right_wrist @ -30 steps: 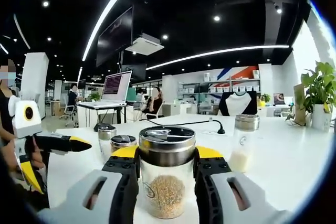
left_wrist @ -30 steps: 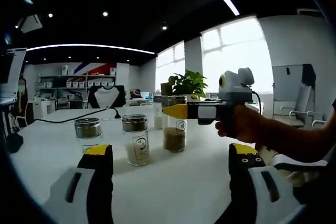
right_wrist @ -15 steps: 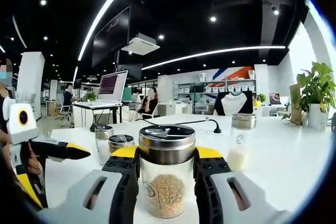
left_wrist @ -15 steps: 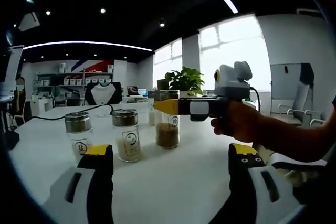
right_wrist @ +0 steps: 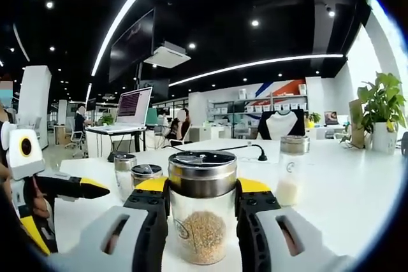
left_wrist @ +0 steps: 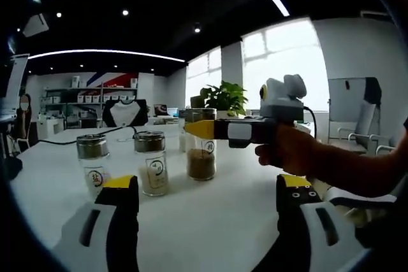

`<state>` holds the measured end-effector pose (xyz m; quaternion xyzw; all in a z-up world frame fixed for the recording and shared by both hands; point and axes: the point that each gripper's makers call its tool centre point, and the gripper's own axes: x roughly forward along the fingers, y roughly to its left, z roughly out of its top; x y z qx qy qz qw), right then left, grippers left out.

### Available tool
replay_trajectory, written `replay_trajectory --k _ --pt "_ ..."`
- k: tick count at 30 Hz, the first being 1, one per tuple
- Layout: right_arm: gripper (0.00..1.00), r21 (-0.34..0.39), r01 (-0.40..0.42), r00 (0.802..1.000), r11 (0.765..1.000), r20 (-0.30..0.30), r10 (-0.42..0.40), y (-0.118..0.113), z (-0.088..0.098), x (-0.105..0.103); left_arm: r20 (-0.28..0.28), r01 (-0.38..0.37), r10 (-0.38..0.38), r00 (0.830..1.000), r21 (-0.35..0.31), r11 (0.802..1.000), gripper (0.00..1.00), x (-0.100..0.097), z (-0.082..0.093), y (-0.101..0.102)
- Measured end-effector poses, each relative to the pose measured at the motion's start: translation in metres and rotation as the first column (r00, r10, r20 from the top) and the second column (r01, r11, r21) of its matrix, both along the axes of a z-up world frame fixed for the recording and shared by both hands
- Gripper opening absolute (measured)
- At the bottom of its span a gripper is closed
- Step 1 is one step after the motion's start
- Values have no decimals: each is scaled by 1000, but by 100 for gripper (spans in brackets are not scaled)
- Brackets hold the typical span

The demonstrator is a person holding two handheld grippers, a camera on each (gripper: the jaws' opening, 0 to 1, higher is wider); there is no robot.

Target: Rotate the seasoning bottle until the label or dispensing opening points toward the visible target arrow and the bottle remains upright within the marked orientation range

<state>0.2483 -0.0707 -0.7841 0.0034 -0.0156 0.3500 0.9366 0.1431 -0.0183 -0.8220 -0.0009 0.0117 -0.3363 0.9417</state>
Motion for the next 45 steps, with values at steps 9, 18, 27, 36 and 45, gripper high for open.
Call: replay_trajectory --k 9,18,27,36,45 --pt "49 55 -10 1000 998 14 9 -14 8 -4 21 -20 21 1000 -8 1000 93 2 4 5" --pt "50 0 -15 998 1000 63 15 -22 17 -23 16 -18 18 1000 1 1000 94 2 0 3" --pt "48 -4 11 988 1000 153 -10 -40 41 -33 12 -15 15 1000 5 1000 94 2 -1 2" --pt "51 -13 97 989 995 111 -95 -67 37 -10 10 -14 14 1000 7 1000 95 1 -1 0" --pt "48 -110 180 977 978 137 -164 -83 35 8 34 -4 3 999 25 1000 99 0 2 -1"
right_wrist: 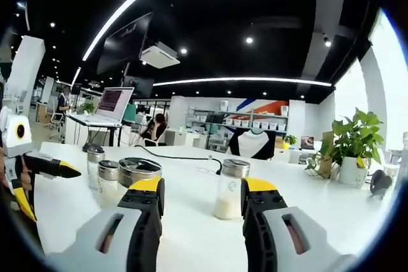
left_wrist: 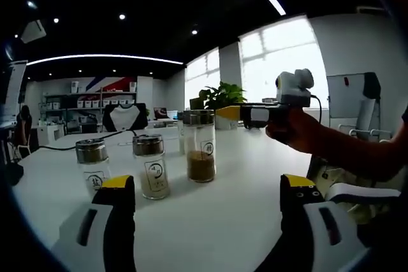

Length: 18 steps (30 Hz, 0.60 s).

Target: Rotate the seasoning bottle until the label or dispensing opening points toward the visible target arrow and the bottle remains upright within the marked orientation range

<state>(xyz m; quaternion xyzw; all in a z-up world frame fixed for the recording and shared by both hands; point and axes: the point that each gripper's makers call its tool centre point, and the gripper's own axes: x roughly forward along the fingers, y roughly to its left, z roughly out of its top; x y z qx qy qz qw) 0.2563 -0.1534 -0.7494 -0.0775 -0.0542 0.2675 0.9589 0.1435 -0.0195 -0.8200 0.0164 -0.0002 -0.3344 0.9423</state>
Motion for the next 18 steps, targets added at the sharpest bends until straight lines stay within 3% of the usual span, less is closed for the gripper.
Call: replay_trajectory --k 13,18 --pt "60 -9 32 995 999 -99 -32 -8 -20 31 0 -18 18 1000 43 999 100 4 10 24" --pt "59 8 41 991 999 -128 -40 -12 -26 38 11 -39 38 999 48 998 100 5 15 36"
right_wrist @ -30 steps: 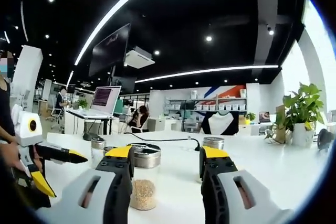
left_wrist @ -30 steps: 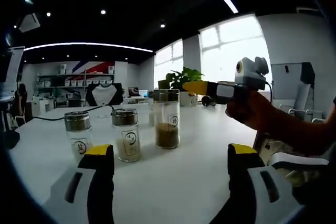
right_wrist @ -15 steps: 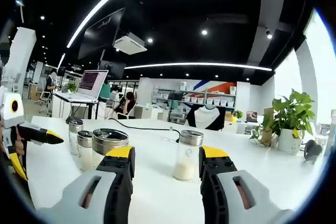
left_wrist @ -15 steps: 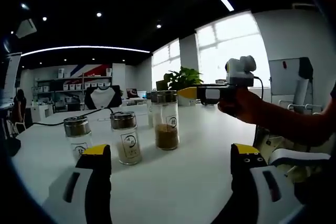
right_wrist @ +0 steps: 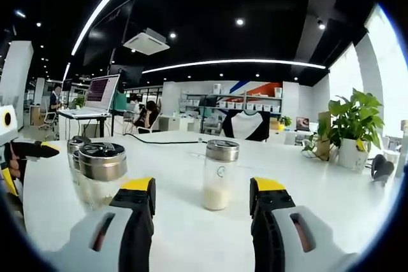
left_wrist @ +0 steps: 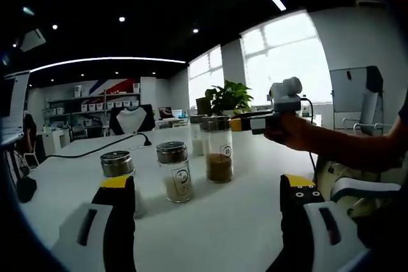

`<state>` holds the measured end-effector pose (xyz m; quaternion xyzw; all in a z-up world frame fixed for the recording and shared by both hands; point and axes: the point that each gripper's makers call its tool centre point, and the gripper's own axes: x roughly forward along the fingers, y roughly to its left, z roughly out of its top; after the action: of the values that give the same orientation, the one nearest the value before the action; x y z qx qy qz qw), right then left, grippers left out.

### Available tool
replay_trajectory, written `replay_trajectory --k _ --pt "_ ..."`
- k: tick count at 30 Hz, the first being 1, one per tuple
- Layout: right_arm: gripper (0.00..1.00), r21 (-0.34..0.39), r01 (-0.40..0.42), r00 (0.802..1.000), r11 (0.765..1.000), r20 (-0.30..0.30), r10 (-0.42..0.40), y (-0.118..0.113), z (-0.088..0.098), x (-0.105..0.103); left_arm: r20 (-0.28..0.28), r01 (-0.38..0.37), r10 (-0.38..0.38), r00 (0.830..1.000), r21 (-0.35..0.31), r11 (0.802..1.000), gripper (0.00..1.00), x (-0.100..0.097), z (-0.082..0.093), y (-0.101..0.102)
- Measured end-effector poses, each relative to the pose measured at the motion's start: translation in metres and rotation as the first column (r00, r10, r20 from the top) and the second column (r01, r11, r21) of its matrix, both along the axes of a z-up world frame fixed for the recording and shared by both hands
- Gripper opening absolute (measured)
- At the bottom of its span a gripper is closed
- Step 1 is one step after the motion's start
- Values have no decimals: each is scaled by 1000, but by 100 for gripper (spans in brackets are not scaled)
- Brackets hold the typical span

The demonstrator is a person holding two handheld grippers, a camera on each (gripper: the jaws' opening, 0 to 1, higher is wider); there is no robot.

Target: Rotate the seasoning bottle until the label or dispensing opening points toward the visible target arrow and the bottle remains upright within the marked orientation range

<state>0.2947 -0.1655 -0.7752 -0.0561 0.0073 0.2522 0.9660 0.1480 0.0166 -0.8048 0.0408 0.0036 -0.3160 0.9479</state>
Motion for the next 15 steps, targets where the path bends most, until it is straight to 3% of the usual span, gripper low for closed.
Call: replay_trajectory --k 7,15 --pt "57 55 10 1000 998 -1 -10 -4 5 7 17 1 -1 1000 30 1000 100 -7 -1 16" --pt "55 55 3 1000 999 -10 -3 0 7 18 21 -2 3 1000 -42 999 100 -6 3 34"
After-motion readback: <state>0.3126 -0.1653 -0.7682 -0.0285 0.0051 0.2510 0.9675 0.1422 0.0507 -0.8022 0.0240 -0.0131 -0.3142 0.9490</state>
